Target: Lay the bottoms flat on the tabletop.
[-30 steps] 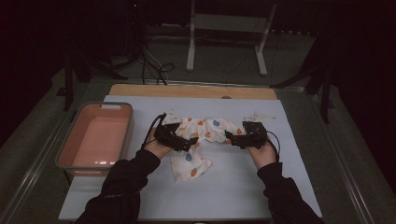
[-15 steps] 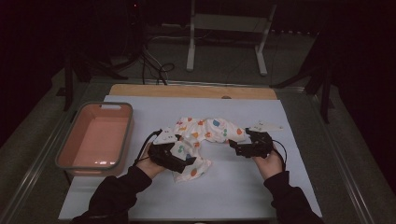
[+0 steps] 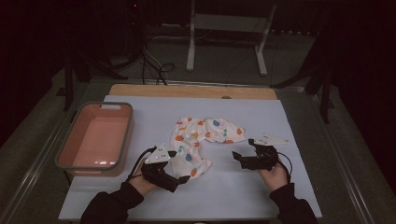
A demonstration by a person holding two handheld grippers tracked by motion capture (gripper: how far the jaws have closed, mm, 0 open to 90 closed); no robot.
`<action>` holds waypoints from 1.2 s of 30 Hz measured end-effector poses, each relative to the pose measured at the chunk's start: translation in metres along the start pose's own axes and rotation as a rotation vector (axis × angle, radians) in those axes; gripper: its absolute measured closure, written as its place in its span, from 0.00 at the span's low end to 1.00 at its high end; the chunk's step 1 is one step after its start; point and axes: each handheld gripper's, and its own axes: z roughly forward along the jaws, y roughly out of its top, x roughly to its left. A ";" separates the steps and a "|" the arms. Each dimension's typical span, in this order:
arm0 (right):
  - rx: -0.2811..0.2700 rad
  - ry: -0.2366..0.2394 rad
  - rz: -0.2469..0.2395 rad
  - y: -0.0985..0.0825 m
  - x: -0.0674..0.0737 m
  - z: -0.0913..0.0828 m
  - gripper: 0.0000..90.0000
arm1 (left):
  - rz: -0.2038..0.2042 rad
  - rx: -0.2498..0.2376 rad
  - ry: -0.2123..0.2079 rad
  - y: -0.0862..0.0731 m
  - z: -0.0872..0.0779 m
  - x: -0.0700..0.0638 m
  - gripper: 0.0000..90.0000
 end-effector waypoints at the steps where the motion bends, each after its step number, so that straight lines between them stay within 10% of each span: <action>1: 0.002 -0.002 -0.006 -0.001 0.002 -0.002 0.15 | 0.004 0.010 -0.004 -0.003 0.000 -0.001 0.01; 10: 0.003 0.003 0.002 -0.014 0.010 -0.018 0.15 | 0.062 0.131 -0.046 -0.031 0.001 -0.007 0.10; 26: 0.002 -0.005 0.043 -0.032 0.015 -0.048 0.16 | 0.142 0.211 -0.089 -0.037 0.017 0.006 0.66; 36: 0.003 -0.008 0.040 -0.033 0.018 -0.052 0.16 | 0.149 0.218 -0.019 -0.040 0.020 0.013 1.00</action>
